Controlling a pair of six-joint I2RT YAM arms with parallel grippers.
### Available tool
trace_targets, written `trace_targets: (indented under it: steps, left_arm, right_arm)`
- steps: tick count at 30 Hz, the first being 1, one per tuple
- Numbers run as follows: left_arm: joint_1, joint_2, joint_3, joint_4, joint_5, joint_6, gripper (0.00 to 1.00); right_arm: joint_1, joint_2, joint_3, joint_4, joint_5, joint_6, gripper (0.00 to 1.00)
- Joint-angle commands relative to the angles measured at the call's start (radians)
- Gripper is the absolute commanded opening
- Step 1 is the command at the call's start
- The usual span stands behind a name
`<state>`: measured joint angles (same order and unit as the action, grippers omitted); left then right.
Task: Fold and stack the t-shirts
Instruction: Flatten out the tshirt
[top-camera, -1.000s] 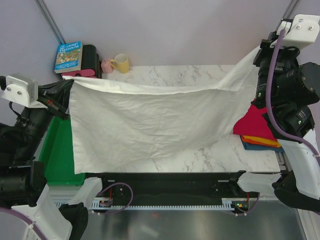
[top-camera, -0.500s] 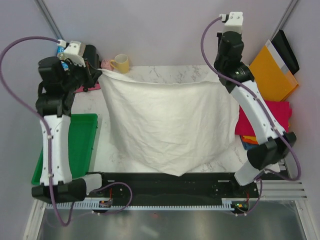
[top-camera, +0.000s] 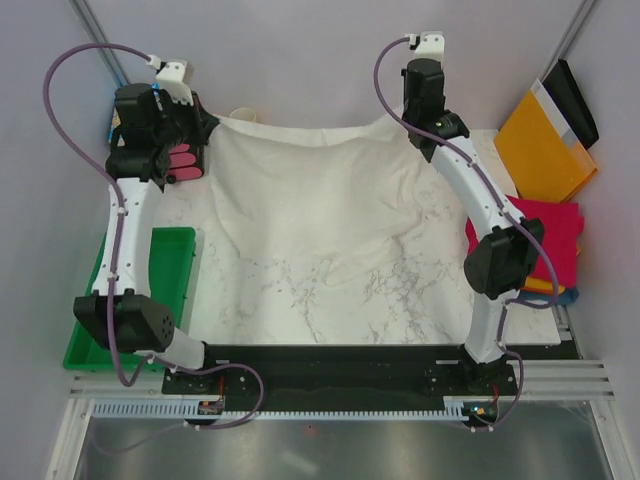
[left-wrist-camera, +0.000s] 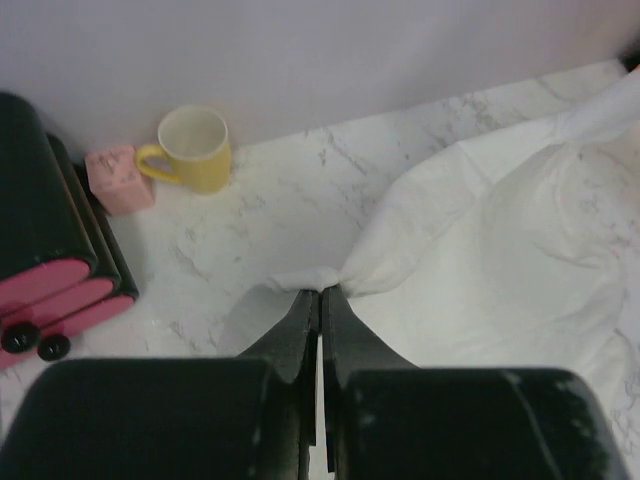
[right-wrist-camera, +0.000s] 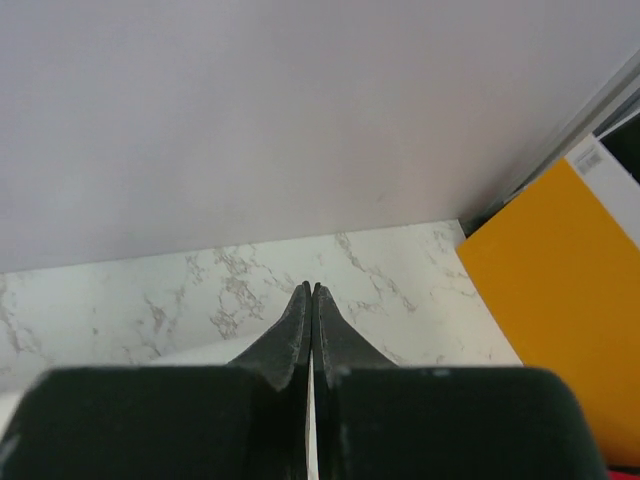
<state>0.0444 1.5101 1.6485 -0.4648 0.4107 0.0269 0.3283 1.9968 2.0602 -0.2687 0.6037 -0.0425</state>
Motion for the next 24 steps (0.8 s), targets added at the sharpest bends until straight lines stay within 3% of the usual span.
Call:
trace_targets:
  steps: [1, 7, 13, 24]
  left_arm:
    - [0.000, -0.076, 0.146, 0.054, 0.005, -0.061, 0.02]
    - [-0.001, -0.335, 0.142, -0.037, 0.060, -0.120, 0.02]
    - [0.000, -0.555, 0.224, -0.185, 0.076, -0.113, 0.02]
    - [0.015, -0.631, 0.401, -0.348, 0.002, -0.055, 0.02]
  right_arm:
    - [0.055, -0.194, 0.020, 0.068, 0.057, -0.049, 0.00]
    - [0.208, -0.484, -0.166, 0.109, 0.185, -0.215, 0.00]
    - [0.322, -0.674, -0.092, 0.100, 0.290, -0.370, 0.00]
    - [0.407, -0.800, -0.094, 0.192, 0.355, -0.522, 0.00]
